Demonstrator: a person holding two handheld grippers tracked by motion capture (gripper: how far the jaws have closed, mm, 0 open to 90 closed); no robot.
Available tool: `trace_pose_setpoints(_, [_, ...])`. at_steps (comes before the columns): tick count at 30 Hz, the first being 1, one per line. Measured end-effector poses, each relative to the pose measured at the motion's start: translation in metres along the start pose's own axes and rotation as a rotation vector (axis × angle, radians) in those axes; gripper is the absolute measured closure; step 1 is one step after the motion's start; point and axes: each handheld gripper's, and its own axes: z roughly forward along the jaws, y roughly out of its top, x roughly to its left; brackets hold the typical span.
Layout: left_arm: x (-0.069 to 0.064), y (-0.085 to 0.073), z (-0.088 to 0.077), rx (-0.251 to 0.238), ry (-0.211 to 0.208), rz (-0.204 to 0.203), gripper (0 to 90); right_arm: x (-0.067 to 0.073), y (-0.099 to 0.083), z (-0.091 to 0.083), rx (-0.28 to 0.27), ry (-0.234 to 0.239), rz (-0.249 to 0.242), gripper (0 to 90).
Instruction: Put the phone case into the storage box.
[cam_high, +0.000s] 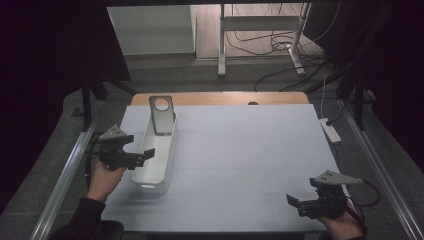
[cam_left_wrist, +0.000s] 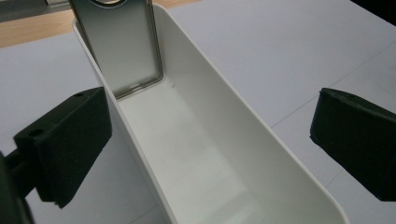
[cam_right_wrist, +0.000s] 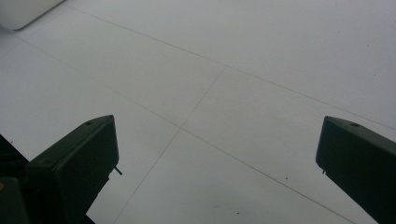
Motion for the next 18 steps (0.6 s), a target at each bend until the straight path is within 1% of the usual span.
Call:
trace_pose_setpoints(5, [-0.002,-0.005,-0.006,-0.004,-0.004,-0.003,0.0,0.000,0.000,0.000,0.001,0.000,-0.001,0.0])
trace_pose_setpoints(18, [-0.008,-0.018,-0.018,-0.016,0.004,-0.014,0.0,0.000,0.000,0.000,0.001,0.000,-0.003,0.0])
